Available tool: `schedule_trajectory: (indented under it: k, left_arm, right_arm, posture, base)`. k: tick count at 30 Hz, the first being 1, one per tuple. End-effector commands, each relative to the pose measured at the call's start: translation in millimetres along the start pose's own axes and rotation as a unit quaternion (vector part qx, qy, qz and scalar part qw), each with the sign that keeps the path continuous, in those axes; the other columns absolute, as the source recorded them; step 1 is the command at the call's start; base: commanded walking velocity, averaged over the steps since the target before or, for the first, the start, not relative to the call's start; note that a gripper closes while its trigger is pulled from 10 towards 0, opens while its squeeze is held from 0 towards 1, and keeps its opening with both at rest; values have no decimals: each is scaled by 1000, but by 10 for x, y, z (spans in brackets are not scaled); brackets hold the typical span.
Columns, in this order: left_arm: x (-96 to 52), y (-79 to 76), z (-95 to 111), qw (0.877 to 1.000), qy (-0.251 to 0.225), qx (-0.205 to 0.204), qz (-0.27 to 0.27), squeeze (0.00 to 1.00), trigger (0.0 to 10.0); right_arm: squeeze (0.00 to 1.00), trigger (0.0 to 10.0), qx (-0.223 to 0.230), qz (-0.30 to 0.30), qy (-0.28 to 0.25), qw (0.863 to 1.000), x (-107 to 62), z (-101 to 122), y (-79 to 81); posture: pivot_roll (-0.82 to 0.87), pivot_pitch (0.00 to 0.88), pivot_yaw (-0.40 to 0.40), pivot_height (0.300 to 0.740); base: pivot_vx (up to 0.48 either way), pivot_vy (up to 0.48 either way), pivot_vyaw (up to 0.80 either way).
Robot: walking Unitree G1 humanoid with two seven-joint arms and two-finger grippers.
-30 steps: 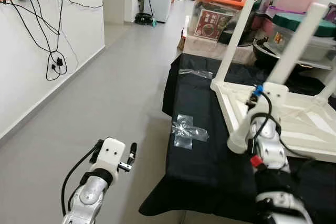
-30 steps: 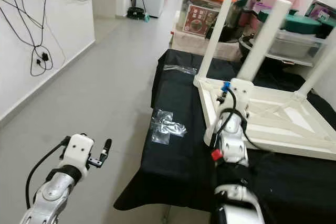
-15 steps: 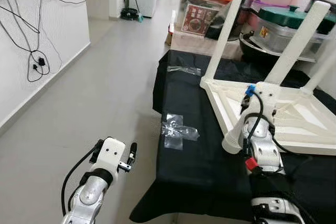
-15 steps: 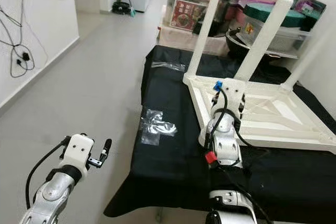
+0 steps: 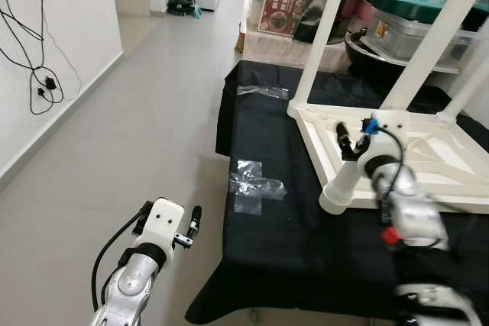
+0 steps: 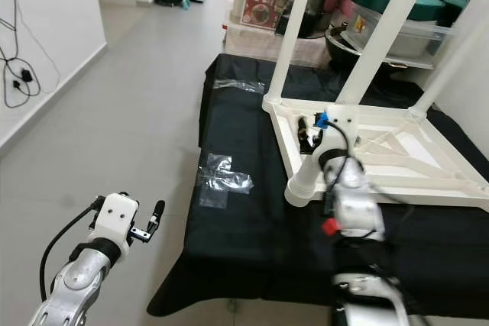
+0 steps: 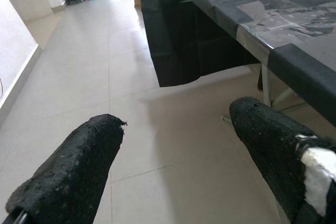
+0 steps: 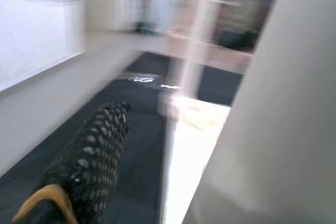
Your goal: Building children table
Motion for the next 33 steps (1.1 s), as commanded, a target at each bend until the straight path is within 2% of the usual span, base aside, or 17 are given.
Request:
schedule_trajectory:
  k: [1,5,9,13,16,17,19,20,21,24,25,26,27,28,29,30,33]
  left_arm:
    - [11,-40,-29,1000,5,3,-11,0,10000]
    - [26,-43,-20,1000,3,4,-12,0,10000]
    - [14,-48,-5,1000,1,5,-11,0,10000]
    - [-1,-32,-8,1000,1,6,-9,0,10000]
    - [-21,11,-12,1000,2,7,-2,0,10000]
    - [-21,11,-12,1000,2,7,-2,0,10000]
    - [-27,28,-12,1000,2,7,0,0,10000]
    - [-27,28,-12,1000,2,7,0,0,10000]
    - [-25,31,-15,1000,3,7,0,0,10000]
    - [-24,31,-16,1000,4,8,-1,0,10000]
    - [-8,17,-16,1000,4,8,-3,0,10000]
    - [7,4,-14,1000,3,8,-5,0,10000]
    - [19,-5,-8,1000,2,7,-6,0,10000]
    - [26,-10,-3,1000,2,7,-6,0,10000]
    - [24,-8,-6,1000,2,7,-6,0,10000]
    - [24,-8,-6,1000,2,7,-6,0,10000]
    - [2,-5,-26,1000,3,6,-4,0,10000]
  right_arm:
    - [0,10000,-15,105,-30,994,4,77,215]
    - [0,10000,-30,143,-29,989,73,82,323]
    - [0,10000,-36,255,-47,965,79,136,728]
    - [0,10000,-37,297,-61,952,32,181,893]
    - [0,10000,-27,365,-98,925,-109,346,1124]
    - [0,10000,-27,365,-98,925,-109,346,1124]
    - [0,10000,-17,441,-143,886,-354,545,1265]
    - [0,10000,-17,441,-143,886,-354,545,1265]
    - [0,10000,-32,486,-165,858,-525,621,1335]
    - [0,10000,-40,497,-169,850,-562,627,1348]
    - [0,10000,-40,485,-164,858,-513,597,1313]
    - [0,9020,-38,477,-159,864,-480,568,1288]
    - [0,3882,-38,455,-155,876,-407,540,1250]
    - [0,3882,-38,440,-151,884,-360,523,1227]
    - [0,0,-35,424,-146,893,-315,492,1203]
    - [0,0,-35,424,-146,893,-315,492,1203]
    - [0,0,-28,380,-123,916,-223,388,1142]
  posture:
    - [49,0,-131,740]
    - [61,0,-136,740]
    - [80,0,-147,740]
    - [87,0,-151,740]
    - [93,0,-152,740]
    - [93,0,-152,740]
    - [93,0,-152,740]
    - [93,0,-152,740]
    - [81,0,-142,740]
    - [81,0,-142,740]
    - [72,0,-140,740]
    - [72,0,-141,740]
    - [73,0,-143,740]
    - [73,0,-143,740]
    - [73,0,-143,740]
    - [73,0,-143,740]
    - [73,0,-145,740]
  base:
    - [0,0,0]
    - [0,0,0]
    - [0,0,0]
    - [0,0,0]
    - [0,0,0]
    - [0,0,0]
    - [0,0,0]
    - [0,0,0]
    - [0,0,0]
    - [0,0,0]
    - [0,0,0]
    - [0,0,0]
    - [0,0,0]
    - [0,0,0]
    - [0,0,0]
    - [0,0,0]
    - [0,0,0]
Point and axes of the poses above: a point about 5 cm out from each wrist's last joint towards the gripper, its own x axis pointing out of the wrist towards the gripper, its own z axis along the axis of the wrist's last joint, y = z × x, the point moved 5 cm from there along x, pointing out of the wrist towards the gripper, and after that the axes turned 13 degrees about -x, right-handed, at the moved point
